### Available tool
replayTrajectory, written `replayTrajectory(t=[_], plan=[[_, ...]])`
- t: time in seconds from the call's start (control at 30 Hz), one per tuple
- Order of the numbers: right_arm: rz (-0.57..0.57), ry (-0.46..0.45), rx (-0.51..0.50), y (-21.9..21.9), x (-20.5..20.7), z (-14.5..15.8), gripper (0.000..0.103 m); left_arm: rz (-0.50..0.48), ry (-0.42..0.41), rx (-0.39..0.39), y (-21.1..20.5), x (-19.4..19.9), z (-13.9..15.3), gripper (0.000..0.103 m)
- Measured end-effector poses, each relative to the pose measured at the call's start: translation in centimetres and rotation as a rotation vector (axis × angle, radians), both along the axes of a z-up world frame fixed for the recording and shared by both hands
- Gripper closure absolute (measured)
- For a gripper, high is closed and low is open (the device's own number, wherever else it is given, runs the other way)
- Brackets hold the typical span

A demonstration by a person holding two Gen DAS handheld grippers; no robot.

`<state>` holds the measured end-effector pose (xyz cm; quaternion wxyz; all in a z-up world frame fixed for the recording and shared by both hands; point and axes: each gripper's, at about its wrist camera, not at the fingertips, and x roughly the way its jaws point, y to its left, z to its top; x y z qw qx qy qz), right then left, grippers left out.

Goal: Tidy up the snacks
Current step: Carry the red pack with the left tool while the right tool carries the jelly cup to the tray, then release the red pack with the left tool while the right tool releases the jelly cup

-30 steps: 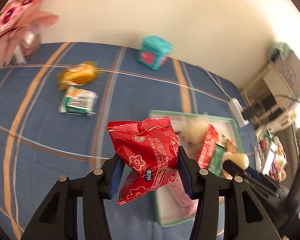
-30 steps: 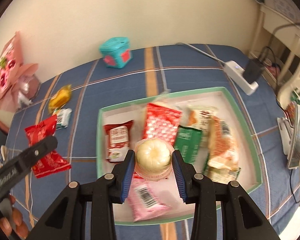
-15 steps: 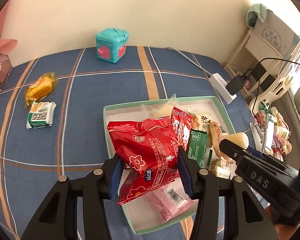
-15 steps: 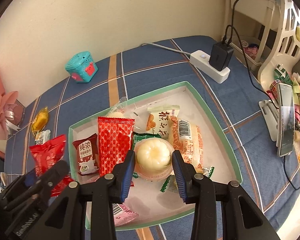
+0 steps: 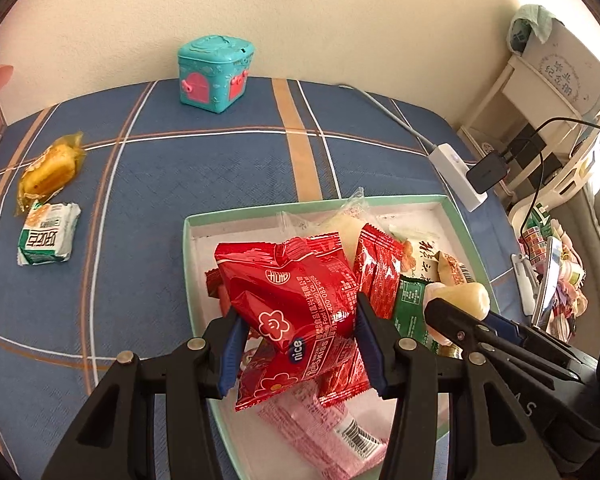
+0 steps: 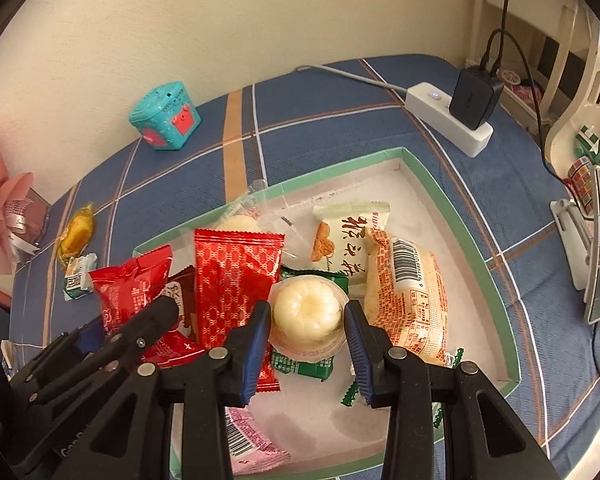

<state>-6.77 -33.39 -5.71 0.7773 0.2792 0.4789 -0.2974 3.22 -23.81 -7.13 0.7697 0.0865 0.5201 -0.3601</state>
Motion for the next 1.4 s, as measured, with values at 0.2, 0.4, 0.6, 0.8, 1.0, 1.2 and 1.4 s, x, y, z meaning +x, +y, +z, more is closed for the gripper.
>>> replayTrajectory(t=[0.2,0.4,0.6,0.8,1.0,1.2,1.4], plan=[[-0.021,0.030,0.003,-0.6,-0.3,-0.6,0.062,-0.017,0.015,0.006,-0.9,-0.2,-0.9,0.051],[-0.045,0.062,0.008,-1.2,-0.8,-1.2,0.062,-0.049,0.030,0.026,-1.7,-0.9,-1.8,0.051],[-0.060,0.085,0.028,-1.6,-1.2,-2.1,0.062,-0.062,0.048,0.043,-2.0,-1.1,-2.5,0.051],[-0.068,0.078,0.024,-1.6,-1.3,-1.9,0.060,-0.055,0.060,0.041,-2.2,-1.0,-2.6,0.051],[-0.083,0.063,0.010,-1.7,-1.5,-1.0,0.053,-0.026,0.108,0.017,-1.4,-0.4,-2.4,0.041],[-0.099,0.016,-0.028,-1.6,-2.1,1.0,0.053,-0.003,0.119,-0.014,-0.3,0.0,-1.0,0.041],[-0.103,-0.016,-0.067,-1.2,-2.7,2.8,0.053,0.048,0.079,-0.009,1.6,0.5,1.0,0.037]])
